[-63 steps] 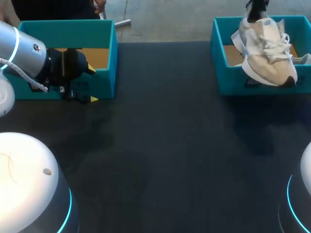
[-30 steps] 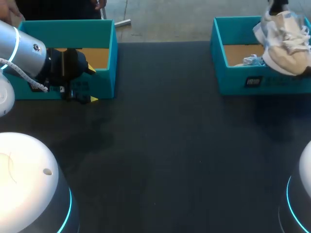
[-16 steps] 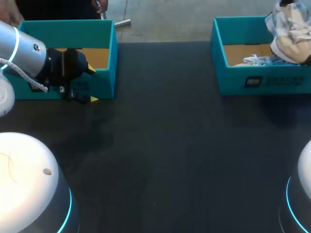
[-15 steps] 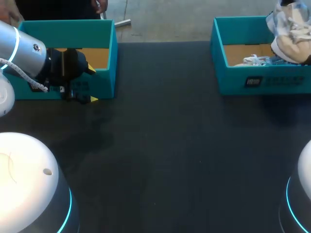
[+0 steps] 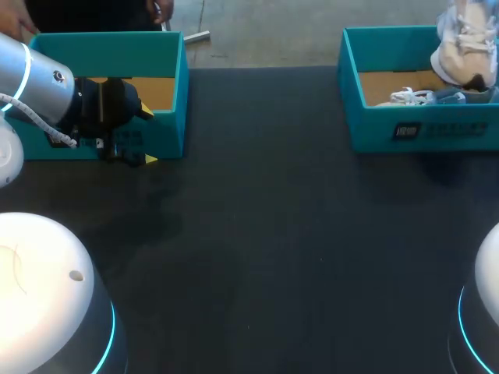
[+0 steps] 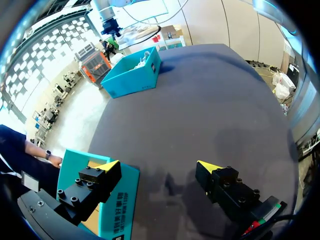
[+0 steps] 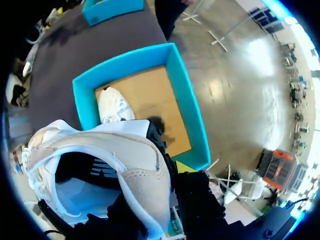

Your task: Take the shoe out of the shoebox, open the shoe tongue, remove and reinsert the insole, then place the shoe into the shoebox

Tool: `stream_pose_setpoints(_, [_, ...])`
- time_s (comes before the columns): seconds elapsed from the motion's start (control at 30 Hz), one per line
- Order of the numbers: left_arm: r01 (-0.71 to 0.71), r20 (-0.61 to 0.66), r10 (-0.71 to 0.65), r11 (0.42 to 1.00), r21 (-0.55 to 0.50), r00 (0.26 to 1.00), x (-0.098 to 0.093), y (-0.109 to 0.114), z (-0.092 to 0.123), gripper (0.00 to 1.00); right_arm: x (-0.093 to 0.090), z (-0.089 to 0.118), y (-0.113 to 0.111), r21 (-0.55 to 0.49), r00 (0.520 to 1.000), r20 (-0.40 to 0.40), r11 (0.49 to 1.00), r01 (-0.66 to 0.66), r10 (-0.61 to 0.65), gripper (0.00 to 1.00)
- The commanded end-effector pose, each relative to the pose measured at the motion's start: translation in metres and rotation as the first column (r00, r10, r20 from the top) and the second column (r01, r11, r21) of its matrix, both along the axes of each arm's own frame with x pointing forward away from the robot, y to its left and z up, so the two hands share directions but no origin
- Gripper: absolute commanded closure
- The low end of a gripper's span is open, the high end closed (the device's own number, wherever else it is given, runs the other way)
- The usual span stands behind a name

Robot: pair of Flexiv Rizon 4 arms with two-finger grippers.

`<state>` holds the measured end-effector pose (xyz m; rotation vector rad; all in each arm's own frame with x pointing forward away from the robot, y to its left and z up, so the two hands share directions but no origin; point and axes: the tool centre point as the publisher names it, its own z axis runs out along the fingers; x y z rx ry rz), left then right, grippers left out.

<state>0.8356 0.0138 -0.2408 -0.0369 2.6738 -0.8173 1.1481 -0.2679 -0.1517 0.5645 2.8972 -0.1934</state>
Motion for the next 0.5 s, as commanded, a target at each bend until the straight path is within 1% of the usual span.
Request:
stream_pose_setpoints(0.03, [-0.001, 0.000, 0.001, 1.000, 0.004, 1.000, 0.000, 0.000, 0.000, 0.00, -0.003, 0.003, -0.005, 0.006, 0.990, 0.039, 0.991, 0.135, -0.135, 1.00])
stream_pose_setpoints(0.07, [-0.001, 0.000, 0.001, 1.000, 0.004, 1.000, 0.000, 0.000, 0.000, 0.00, -0.003, 0.003, -0.007, 0.005, 0.982, 0.047, 0.983, 0.183, -0.184, 1.00])
stream_pose_setpoints(0.17, [-0.001, 0.000, 0.001, 1.000, 0.004, 1.000, 0.000, 0.000, 0.000, 0.00, -0.004, 0.003, -0.010, 0.022, 0.959, 0.061, 0.961, 0.276, -0.277, 1.00])
stream_pose_setpoints(0.37, [-0.001, 0.000, 0.001, 1.000, 0.004, 1.000, 0.000, 0.000, 0.000, 0.00, -0.005, 0.004, -0.016, 0.049, 0.902, 0.055, 0.904, 0.425, -0.428, 1.00])
stream_pose_setpoints(0.5, [-0.001, 0.000, 0.001, 1.000, 0.004, 1.000, 0.000, 0.000, 0.000, 0.00, -0.011, 0.003, -0.021, 0.070, 0.831, 0.045, 0.832, 0.550, -0.554, 1.00])
